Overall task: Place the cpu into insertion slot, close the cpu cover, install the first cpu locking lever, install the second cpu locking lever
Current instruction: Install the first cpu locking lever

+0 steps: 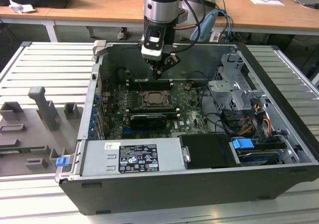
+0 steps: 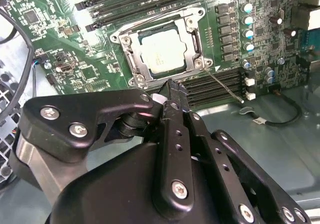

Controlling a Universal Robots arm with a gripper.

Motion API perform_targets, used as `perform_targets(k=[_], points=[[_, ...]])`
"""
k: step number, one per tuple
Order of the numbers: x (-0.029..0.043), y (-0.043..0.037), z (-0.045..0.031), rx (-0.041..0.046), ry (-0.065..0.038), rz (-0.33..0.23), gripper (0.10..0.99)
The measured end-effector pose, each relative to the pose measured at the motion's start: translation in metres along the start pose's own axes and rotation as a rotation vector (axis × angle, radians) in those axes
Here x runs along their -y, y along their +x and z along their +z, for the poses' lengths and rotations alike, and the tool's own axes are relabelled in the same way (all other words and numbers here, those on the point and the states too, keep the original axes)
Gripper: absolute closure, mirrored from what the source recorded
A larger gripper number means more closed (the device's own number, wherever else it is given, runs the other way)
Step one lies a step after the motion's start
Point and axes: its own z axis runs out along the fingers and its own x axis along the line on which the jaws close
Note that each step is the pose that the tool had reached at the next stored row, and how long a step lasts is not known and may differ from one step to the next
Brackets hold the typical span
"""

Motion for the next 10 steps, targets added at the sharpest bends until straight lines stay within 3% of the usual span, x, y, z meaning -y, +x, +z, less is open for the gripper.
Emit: perform_targets(k=[10], points=[[0.0000,0.0000,0.0000,-0.0024,0.001,-0.073,0.980]])
